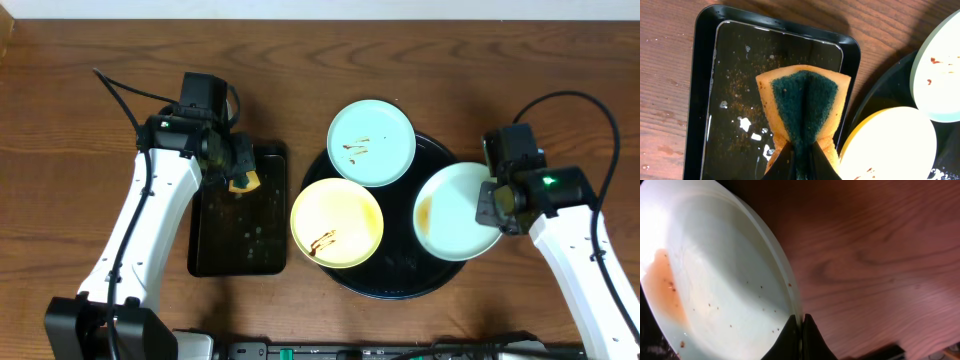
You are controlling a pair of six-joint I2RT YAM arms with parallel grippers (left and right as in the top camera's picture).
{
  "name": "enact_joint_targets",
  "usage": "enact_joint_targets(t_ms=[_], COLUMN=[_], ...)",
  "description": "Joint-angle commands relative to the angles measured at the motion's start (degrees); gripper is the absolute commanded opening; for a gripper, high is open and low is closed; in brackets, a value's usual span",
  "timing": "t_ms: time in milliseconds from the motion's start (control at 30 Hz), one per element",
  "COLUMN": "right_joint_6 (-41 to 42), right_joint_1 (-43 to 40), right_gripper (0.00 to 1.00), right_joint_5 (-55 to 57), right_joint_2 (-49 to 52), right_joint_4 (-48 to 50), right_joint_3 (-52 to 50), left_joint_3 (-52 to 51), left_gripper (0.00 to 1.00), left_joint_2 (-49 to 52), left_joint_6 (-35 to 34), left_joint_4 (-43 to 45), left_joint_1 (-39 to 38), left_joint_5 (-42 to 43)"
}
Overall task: Clean dirty plates on tray and stack at the side
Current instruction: 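Return the sponge with the left gripper over the small black tray, then lift the blue plate with the right gripper off the round tray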
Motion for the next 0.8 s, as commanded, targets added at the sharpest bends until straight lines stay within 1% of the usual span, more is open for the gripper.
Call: enact_joint_targets(t_ms=[0, 167, 300, 367, 533, 767], right_joint_6=[1.95, -0.02, -1.07, -1.05, -1.07, -1.88], right_joint_1=[0.85, 2.97, 5.70, 6.99, 11.74, 20.04], right_gripper=[0.01, 0.01, 0.01, 0.01, 0.01, 0.01], right_joint_5=[6.03, 12.50, 17.86, 20.33, 22.32, 30.62], right_joint_2=[-0.09, -0.09, 0.28, 1.05, 5.27, 14.56], right_joint_4=[-0.68, -3.06, -5.97, -7.80, -10.62, -10.82], right_joint_3=[4.20, 8.44, 9.53, 9.53, 9.53, 9.53], left_joint_3=[0.33, 0.11, -0.22, -0.22, -0.22, -0.22], left_gripper=[0.08, 0.08, 0.08, 0.07, 0.07, 0.07], left_joint_2=[-0.22, 1.18, 2.49, 2.69, 2.69, 2.69], left_joint_6=[1.18, 1.20, 3.61, 4.11, 4.17, 4.96], left_joint_4=[-0.02, -0.02, 0.22, 0.55, 1.38, 2.21], left_joint_1=[0.02, 0.02, -0.15, -0.13, -0.13, -0.13], left_joint_5=[0.72, 0.94, 7.56, 9.40, 10.69, 13.90])
